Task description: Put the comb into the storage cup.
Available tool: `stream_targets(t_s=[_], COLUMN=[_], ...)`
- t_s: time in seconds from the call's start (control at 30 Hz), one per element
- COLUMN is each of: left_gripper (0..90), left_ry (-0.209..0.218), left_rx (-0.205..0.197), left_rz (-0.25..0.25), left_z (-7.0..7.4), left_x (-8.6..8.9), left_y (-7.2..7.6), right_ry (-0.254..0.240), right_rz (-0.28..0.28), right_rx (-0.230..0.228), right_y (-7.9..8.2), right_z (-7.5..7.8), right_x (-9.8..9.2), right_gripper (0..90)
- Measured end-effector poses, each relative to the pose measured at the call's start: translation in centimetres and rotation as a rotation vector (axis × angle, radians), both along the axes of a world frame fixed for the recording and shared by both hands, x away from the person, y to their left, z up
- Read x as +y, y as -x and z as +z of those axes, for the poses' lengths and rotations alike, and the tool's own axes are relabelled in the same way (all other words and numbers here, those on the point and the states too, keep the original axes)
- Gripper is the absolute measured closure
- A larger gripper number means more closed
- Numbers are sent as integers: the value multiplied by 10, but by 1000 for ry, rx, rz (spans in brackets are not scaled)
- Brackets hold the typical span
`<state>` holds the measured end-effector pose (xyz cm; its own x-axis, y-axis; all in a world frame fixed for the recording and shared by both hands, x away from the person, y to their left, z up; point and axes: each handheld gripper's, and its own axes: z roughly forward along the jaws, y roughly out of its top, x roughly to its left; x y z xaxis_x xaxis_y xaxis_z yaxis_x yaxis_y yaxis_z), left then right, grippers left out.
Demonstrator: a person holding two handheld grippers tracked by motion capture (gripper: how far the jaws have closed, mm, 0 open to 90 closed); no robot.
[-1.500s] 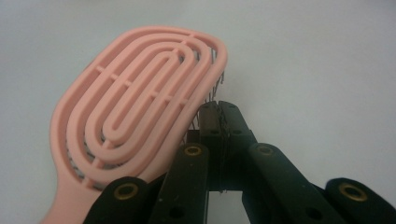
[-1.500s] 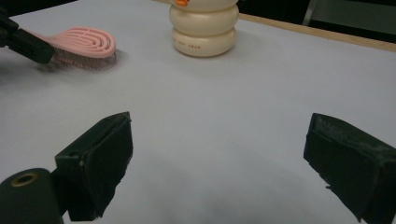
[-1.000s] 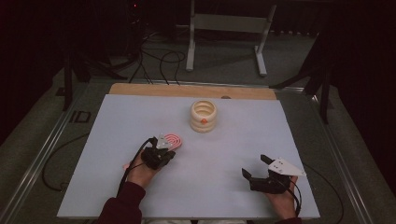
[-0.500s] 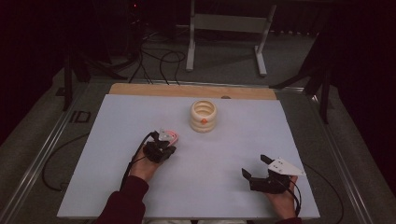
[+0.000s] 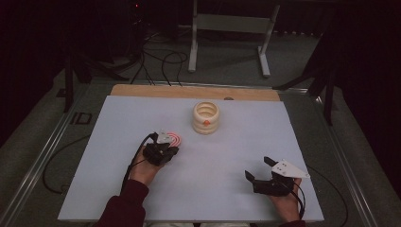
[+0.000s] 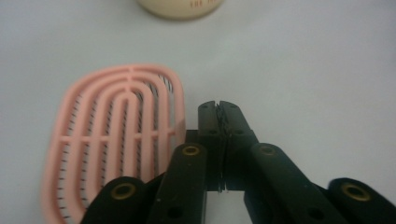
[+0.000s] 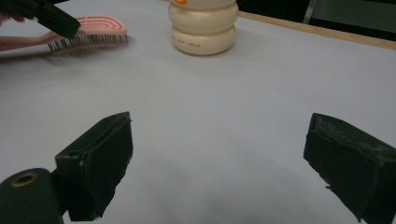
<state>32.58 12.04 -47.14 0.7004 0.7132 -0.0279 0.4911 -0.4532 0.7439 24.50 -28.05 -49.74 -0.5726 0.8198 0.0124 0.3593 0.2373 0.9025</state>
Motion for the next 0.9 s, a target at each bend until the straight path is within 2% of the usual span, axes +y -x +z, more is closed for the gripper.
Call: stream_targets(t_s=[0.03, 0.07, 0.2, 0.3, 0.4, 0.47, 0.5, 0.53, 0.57, 0.63, 0.67, 0.77, 0.83, 0.87, 0.9], left_gripper=[760, 760, 661, 589, 457, 388, 346, 346, 268, 237, 167, 149, 126, 83, 83], left_ry=[40, 60, 131, 163, 199, 204, 202, 195, 178, 173, 172, 187, 180, 171, 171], left_rx=[-34, -59, -153, -178, -211, -219, -231, -241, -258, -261, -262, -268, -269, -270, -265], left_rz=[0, 3, 36, 59, 104, 112, 129, 146, 184, 199, 212, 250, 269, 270, 262], left_z=[5, 9, 22, 27, 31, 32, 32, 31, 30, 28, 26, 19, 16, 14, 13], left_x=[6, 10, 35, 50, 72, 76, 82, 87, 95, 100, 104, 118, 124, 126, 128], left_y=[5, 9, 26, 35, 49, 52, 56, 60, 68, 71, 74, 82, 85, 87, 89], right_ry=[-3, -3, -5, -10, -12, -13, -15, -15, -19, -15, -18, -31, -36, -41, -41], right_rz=[1, 1, 0, 1, -1, 0, 0, 0, 0, 2, 4, 0, -3, -4, -4], right_rx=[-2, -2, -5, -12, -15, -16, -18, -18, -20, -22, -27, -38, -43, -46, -46], right_y=[0, 0, 1, 1, 1, 2, 2, 2, 2, 3, 4, 5, 6, 6, 6], right_z=[0, 0, 1, 1, 1, 2, 2, 2, 2, 2, 4, 5, 6, 6, 6], right_x=[0, 0, -1, -2, -2, -2, -2, -2, -2, -2, -3, -5, -7, -8, -8], right_gripper=[81, 81, 81, 81, 81, 81, 81, 81, 81, 81, 81, 81, 81, 81, 81])
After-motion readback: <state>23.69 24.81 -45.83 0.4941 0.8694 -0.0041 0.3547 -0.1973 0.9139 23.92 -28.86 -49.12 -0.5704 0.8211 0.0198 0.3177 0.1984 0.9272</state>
